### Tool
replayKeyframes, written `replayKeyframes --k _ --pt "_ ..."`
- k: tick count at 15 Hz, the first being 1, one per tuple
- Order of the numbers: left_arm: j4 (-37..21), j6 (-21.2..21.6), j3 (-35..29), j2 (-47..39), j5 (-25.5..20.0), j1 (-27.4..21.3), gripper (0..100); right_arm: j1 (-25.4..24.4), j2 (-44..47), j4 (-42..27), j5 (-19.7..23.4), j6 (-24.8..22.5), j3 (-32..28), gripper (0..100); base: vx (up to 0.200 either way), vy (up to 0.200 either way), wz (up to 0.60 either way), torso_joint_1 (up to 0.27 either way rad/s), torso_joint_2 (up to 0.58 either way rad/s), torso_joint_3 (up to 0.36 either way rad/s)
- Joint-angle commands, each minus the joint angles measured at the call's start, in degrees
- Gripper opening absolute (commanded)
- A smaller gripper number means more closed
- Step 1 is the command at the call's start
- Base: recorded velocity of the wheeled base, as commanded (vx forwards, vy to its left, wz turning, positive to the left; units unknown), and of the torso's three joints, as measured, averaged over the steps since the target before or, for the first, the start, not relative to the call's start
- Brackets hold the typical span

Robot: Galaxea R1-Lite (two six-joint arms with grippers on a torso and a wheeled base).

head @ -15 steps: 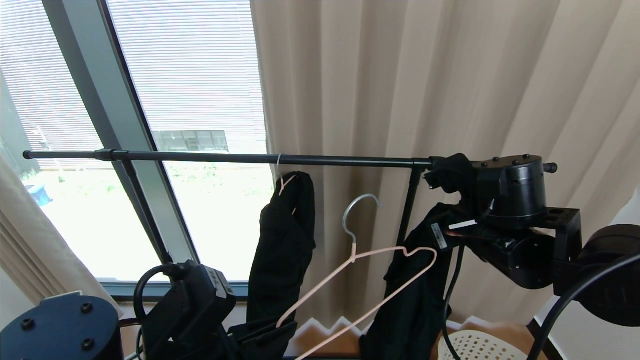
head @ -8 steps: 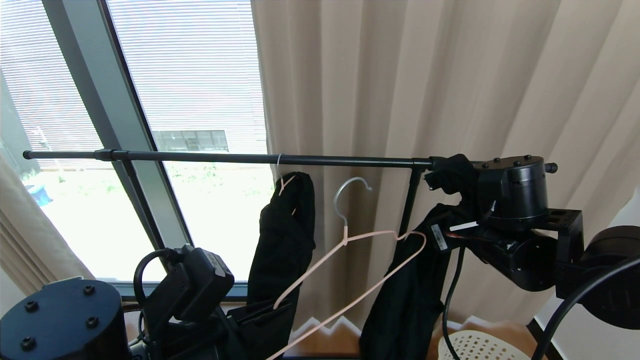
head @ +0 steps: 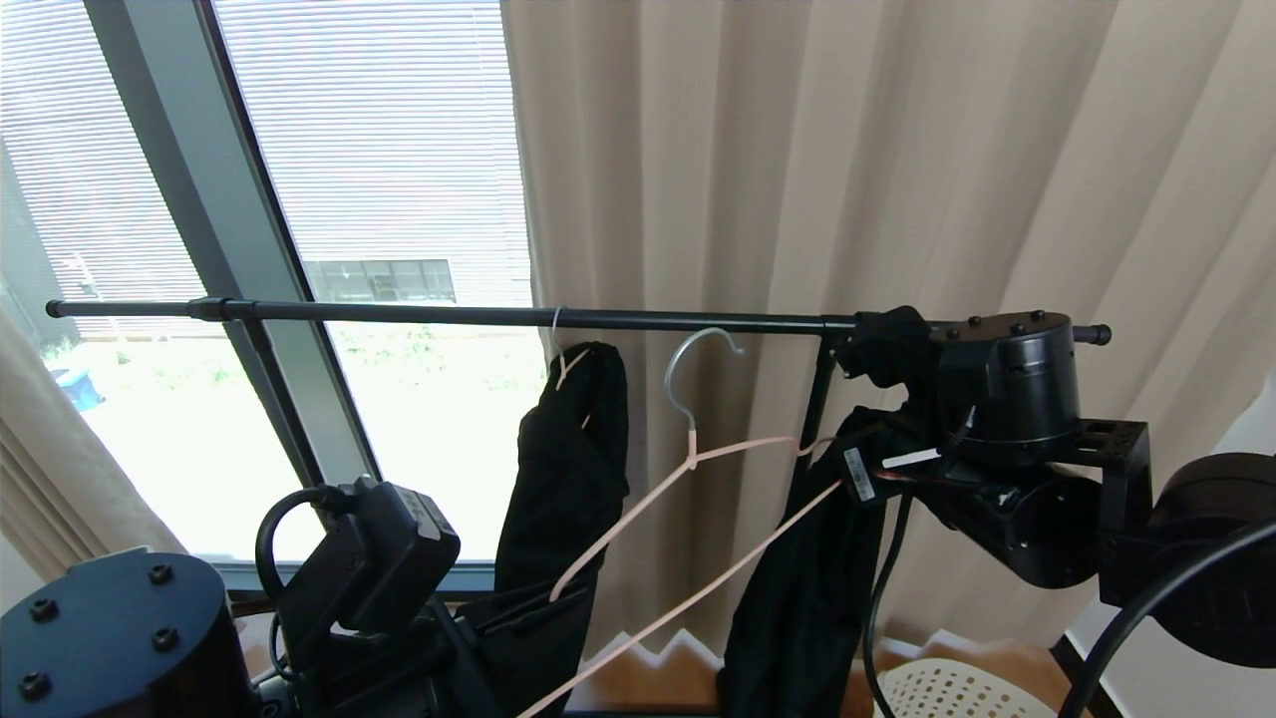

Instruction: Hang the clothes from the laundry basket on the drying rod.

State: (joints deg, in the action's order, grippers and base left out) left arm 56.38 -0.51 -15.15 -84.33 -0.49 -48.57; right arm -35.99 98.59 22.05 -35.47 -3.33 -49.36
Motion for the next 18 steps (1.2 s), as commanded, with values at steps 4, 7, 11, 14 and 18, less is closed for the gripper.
replayKeyframes --k 4,7,11,14,18 --pt "0.4 -0.02 0.21 -0.13 0.05 -0.48 0 -0.49 0.73 -0.61 -0.03 1.31 -1.0 0 0.0 0.0 0.0 0.0 0.0 0.0" --pt "2.59 -0.1 0.39 -0.22 0.14 -0.3 0 -2.07 0.73 -0.61 -0.03 1.39 -0.83 0 0.0 0.0 0.0 0.0 0.0 0.0" --pt "3.65 -0.1 1.0 -1.01 0.14 -0.3 0 -4.71 0.82 -0.61 -0.03 3.94 -1.27 0 0.0 0.0 0.0 0.0 0.0 0.0" --pt "6.64 -0.02 1.97 -2.15 0.14 -0.3 0 -7.26 -1.29 -0.7 -0.03 4.56 -1.18 0 0.0 0.0 0.0 0.0 0.0 0.0" --pt "9.71 0.07 3.02 -3.03 0.14 -0.12 0 -10.6 -4.1 -0.78 -0.03 4.56 -0.65 0 0.0 0.0 0.0 0.0 0.0 0.0"
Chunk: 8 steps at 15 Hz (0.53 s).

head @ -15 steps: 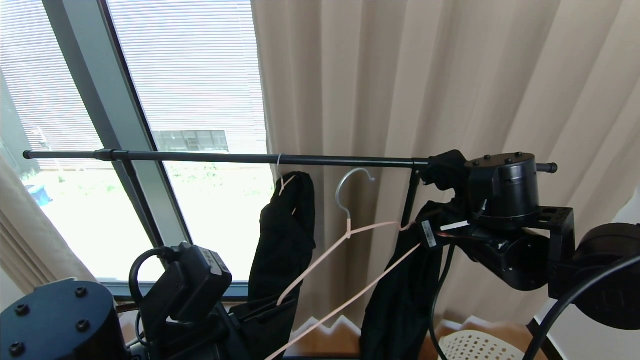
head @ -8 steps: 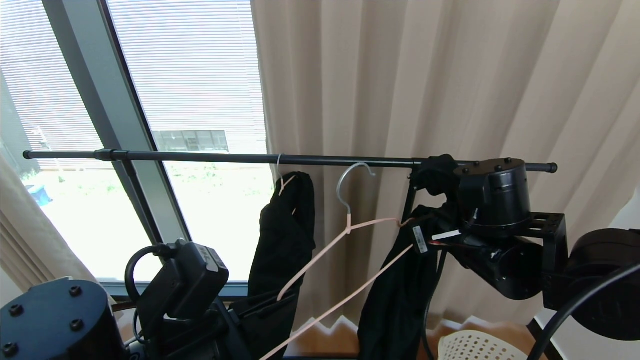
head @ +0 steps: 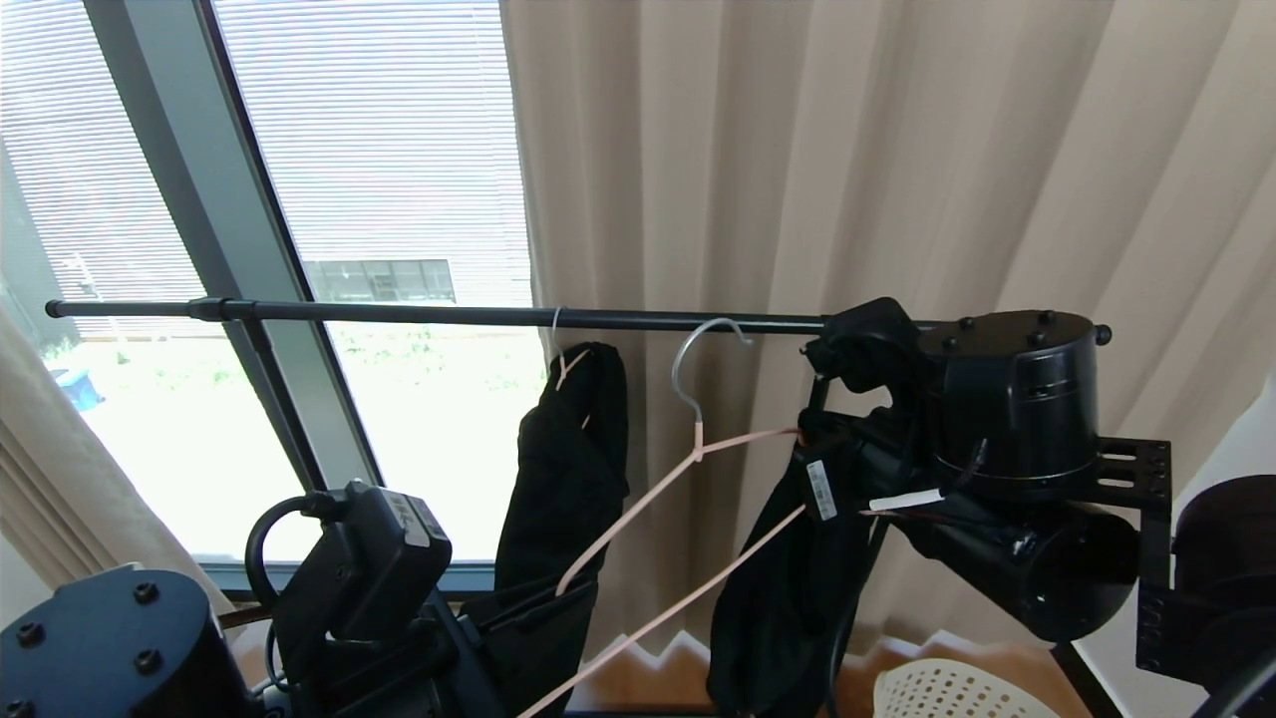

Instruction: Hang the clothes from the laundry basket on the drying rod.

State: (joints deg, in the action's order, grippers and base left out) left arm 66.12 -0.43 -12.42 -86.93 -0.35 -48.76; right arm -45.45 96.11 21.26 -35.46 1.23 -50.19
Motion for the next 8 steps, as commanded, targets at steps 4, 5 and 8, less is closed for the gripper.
replayKeyframes --k 4,5,8 --pt "-0.03 -0.01 0.29 -0.43 0.0 0.07 0 -4.21 -3.47 0.1 -0.05 0.61 0.53 0 0.0 0.0 0.0 0.0 0.0 0.0" --pt "-0.03 -0.1 0.29 -0.43 0.0 0.07 0 -5.18 -3.74 0.1 -0.05 0.88 0.53 0 0.0 0.0 0.0 0.0 0.0 0.0" --pt "-0.03 0.16 0.38 -0.78 0.0 0.07 0 -6.67 -4.62 0.1 -0.05 1.14 0.62 0 0.0 0.0 0.0 0.0 0.0 0.0"
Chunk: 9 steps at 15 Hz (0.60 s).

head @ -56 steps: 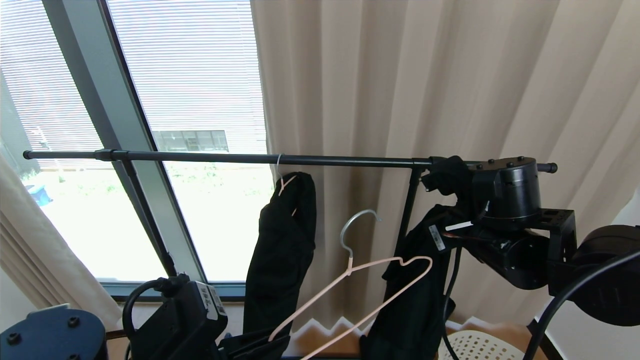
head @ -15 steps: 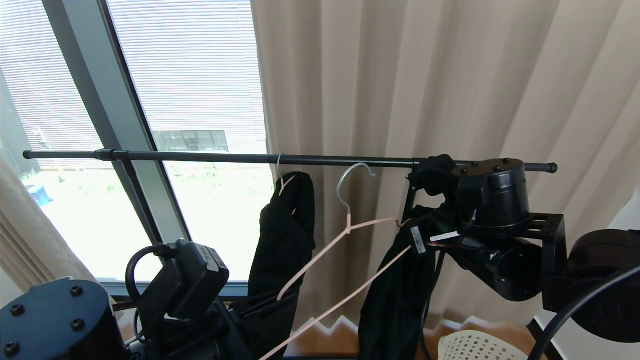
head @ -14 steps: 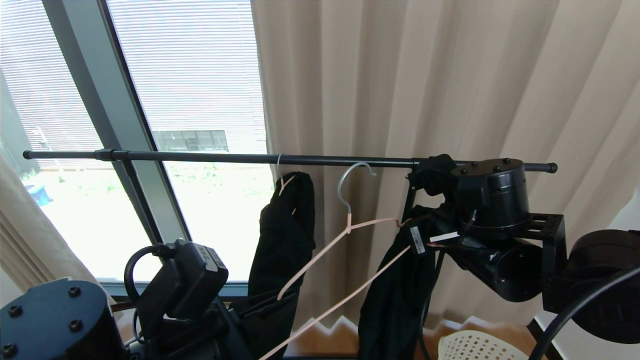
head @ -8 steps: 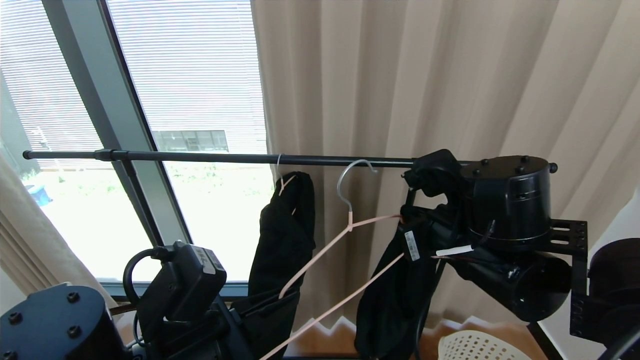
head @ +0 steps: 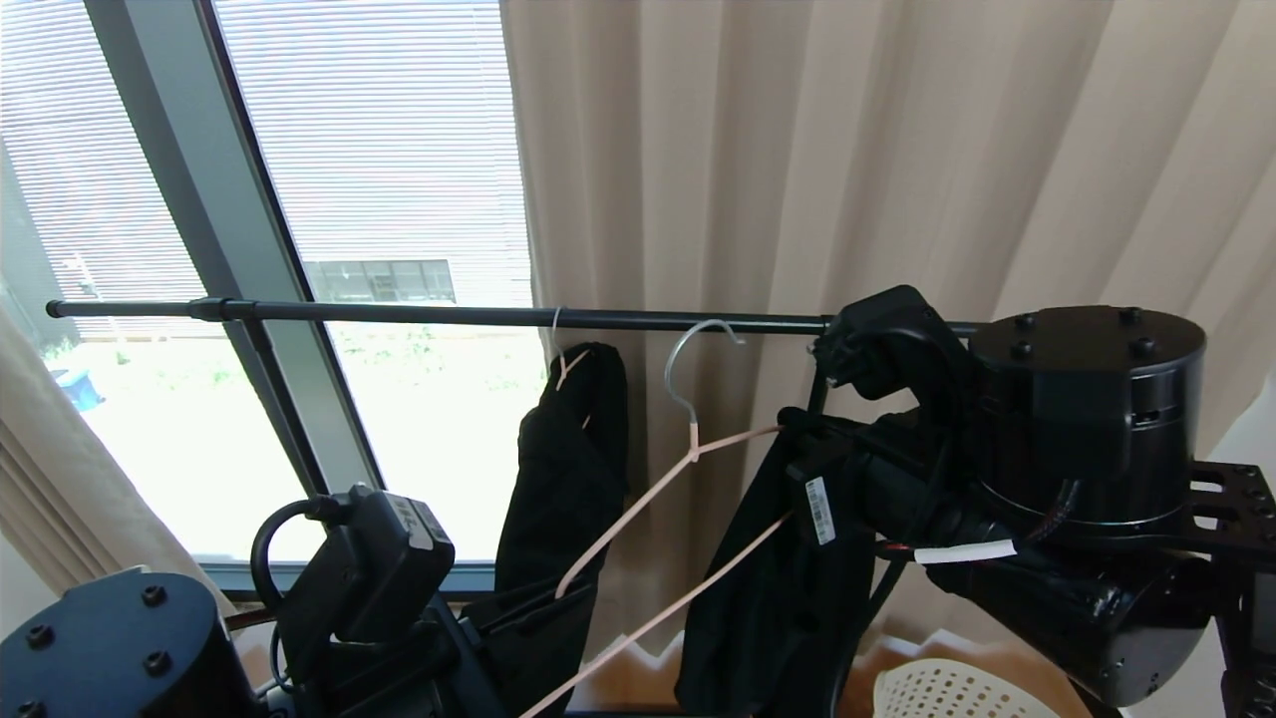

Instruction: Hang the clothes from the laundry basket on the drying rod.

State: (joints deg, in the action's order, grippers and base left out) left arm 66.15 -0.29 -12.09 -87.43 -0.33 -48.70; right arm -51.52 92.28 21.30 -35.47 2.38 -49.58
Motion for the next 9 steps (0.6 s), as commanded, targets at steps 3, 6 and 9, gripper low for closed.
replayKeyframes --k 3,6,9 --pt "-0.05 0.47 1.63 0.51 -0.02 0.27 0 3.35 -0.44 0.5 -0.03 -0.18 -0.61 0 0.0 0.0 0.0 0.0 0.0 0.0" --pt "-0.05 3.19 2.95 2.53 -0.02 1.59 0 5.37 -0.35 0.5 -0.03 -0.18 -1.22 0 0.0 0.0 0.0 0.0 0.0 0.0" --pt "-0.05 4.16 2.69 4.02 -0.2 3.88 0 5.37 -0.09 0.5 -0.03 -0.18 -1.22 0 0.0 0.0 0.0 0.0 0.0 0.0"
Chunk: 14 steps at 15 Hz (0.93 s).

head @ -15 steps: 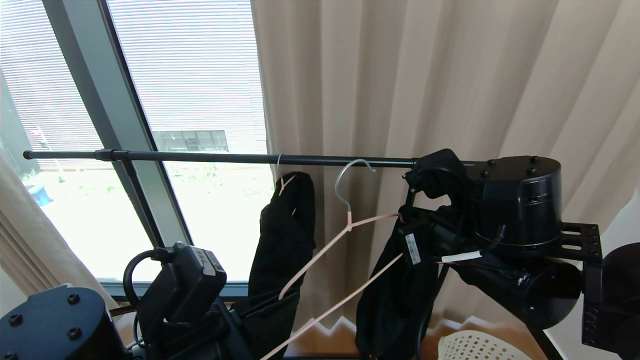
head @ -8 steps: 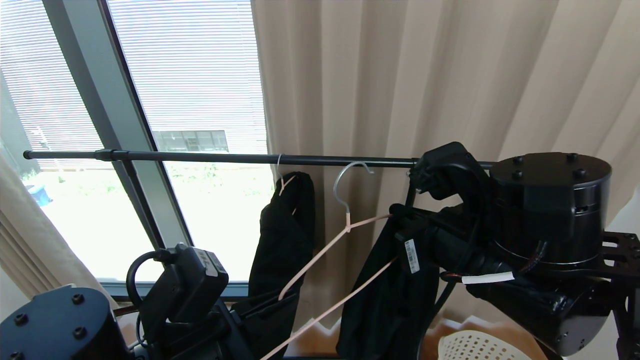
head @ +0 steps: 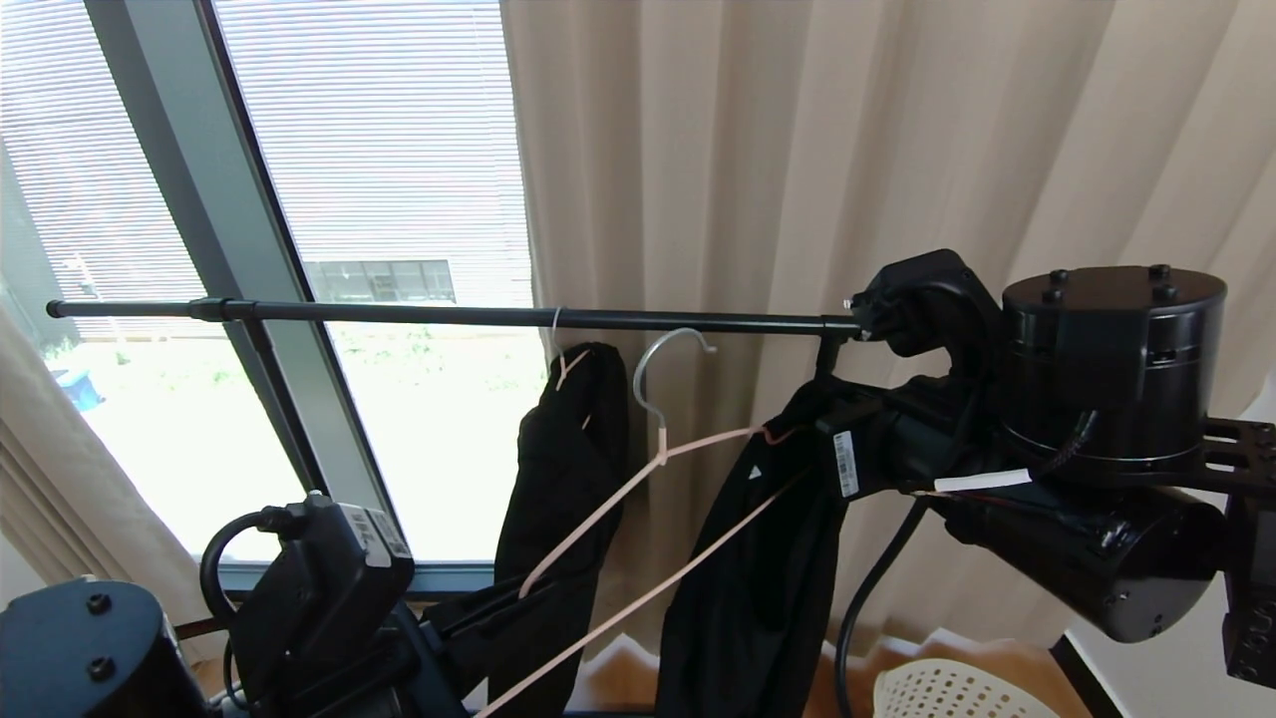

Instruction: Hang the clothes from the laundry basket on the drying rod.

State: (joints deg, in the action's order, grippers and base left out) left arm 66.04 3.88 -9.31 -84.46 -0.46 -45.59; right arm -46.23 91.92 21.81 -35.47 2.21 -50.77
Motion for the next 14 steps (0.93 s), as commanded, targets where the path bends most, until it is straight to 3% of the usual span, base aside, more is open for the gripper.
replayKeyframes --k 1,6,11,14 --pt "0.06 0.17 -0.27 1.31 -0.06 1.21 0 0.08 0.28 -0.01 0.05 -0.01 -0.03 0 0.0 0.0 0.0 0.0 0.0 0.0" --pt "0.06 0.34 -1.15 1.05 0.11 2.35 0 -0.62 0.19 -0.28 0.05 -0.01 0.24 0 0.0 0.0 0.0 0.0 0.0 0.0" --pt "0.06 0.43 -1.94 -0.62 0.29 2.35 0 -6.68 0.19 -0.54 -0.03 1.48 0.5 0 0.0 0.0 0.0 0.0 0.0 0.0" --pt "0.15 0.43 -1.85 -1.06 0.29 2.35 0 -7.74 0.1 -0.54 -0.03 1.57 0.5 0 0.0 0.0 0.0 0.0 0.0 0.0"
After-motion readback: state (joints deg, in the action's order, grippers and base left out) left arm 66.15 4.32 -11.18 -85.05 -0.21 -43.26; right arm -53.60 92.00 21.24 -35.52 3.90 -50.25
